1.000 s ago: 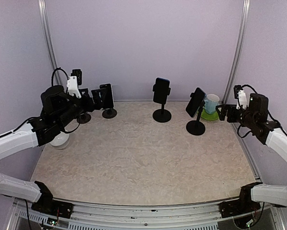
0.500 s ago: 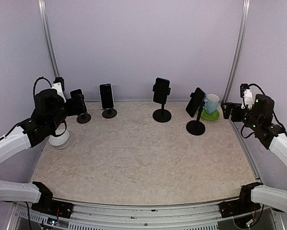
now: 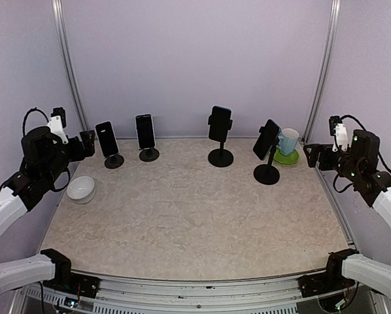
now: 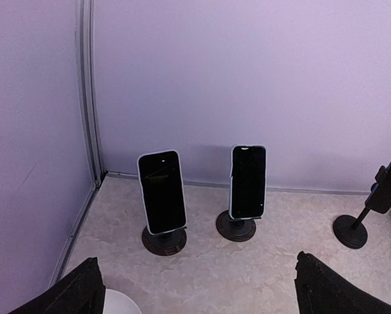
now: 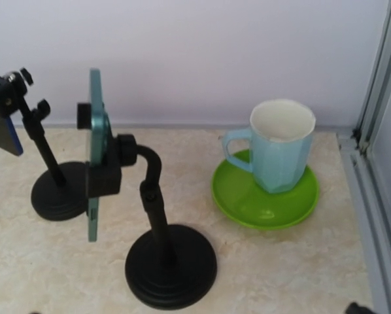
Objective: Place the phone on the phone stand
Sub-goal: Reset both arms
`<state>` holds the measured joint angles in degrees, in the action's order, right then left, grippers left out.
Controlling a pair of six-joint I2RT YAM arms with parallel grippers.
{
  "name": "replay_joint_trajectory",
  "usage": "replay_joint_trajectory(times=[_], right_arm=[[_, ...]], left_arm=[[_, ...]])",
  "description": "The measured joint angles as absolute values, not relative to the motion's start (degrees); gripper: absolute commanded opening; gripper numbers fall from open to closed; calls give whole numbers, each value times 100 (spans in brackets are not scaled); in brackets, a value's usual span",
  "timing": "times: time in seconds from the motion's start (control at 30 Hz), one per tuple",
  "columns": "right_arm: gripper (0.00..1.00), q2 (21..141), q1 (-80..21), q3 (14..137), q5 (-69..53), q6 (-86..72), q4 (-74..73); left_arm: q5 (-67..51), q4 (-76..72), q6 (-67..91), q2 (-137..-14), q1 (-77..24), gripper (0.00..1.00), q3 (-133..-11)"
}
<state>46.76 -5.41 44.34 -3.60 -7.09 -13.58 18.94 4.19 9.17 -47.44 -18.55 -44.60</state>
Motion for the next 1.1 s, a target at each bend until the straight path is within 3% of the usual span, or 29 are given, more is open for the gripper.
replay_joint_trajectory(times=[0.4, 1.1], right_arm=[[100, 4414, -541, 4434, -51, -648, -1350], [100, 4534, -543, 4434, -82, -539, -1372]], left_arm=[[1197, 513, 926, -4836, -1682, 99, -4305], [1201, 563, 937, -4788, -1680, 99, -4300]])
